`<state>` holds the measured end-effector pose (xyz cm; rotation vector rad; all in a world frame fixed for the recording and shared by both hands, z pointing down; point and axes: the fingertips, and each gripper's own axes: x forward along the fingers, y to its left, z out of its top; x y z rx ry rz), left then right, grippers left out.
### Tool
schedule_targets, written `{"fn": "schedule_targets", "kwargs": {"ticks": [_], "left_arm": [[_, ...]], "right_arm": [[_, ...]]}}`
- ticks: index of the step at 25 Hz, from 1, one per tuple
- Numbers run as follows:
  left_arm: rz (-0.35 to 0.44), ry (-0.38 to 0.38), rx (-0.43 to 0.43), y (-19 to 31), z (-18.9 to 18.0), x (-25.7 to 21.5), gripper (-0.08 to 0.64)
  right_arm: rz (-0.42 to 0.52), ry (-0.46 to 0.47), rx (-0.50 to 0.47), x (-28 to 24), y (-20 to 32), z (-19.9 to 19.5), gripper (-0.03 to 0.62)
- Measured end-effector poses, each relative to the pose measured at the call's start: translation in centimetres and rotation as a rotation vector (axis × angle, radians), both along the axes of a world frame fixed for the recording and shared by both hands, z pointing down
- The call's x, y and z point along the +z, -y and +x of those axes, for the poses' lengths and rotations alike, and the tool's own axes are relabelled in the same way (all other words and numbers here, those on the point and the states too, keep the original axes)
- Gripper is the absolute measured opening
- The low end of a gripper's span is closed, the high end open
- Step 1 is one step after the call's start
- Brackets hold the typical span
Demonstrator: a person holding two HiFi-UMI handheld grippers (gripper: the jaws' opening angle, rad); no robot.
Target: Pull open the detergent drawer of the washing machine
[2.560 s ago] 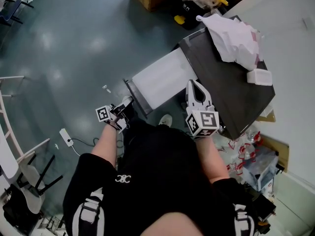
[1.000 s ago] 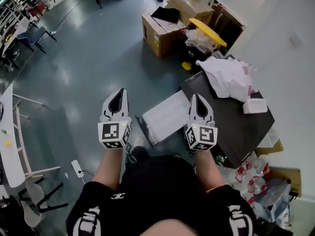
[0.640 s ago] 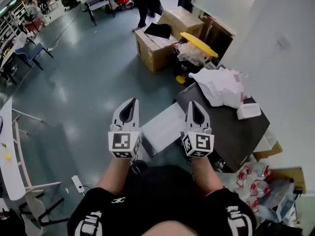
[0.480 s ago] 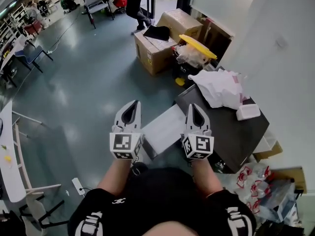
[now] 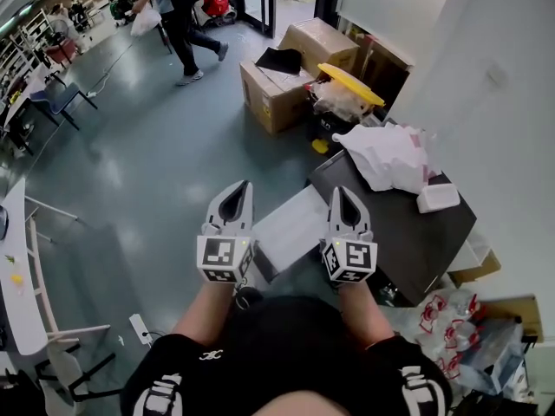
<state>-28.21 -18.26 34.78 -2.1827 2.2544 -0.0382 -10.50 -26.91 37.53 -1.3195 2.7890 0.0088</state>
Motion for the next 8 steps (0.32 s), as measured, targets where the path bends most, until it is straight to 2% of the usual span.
{"fn": "schedule_targets", "kwargs": {"ticks": [8], "left_arm": [[0.002, 0.002, -0.002, -0.2, -0.8, 0.0, 0.002]], "right_arm": [[0.0, -0.002, -0.013, 0.2, -0.1, -1.2, 0.002]]}}
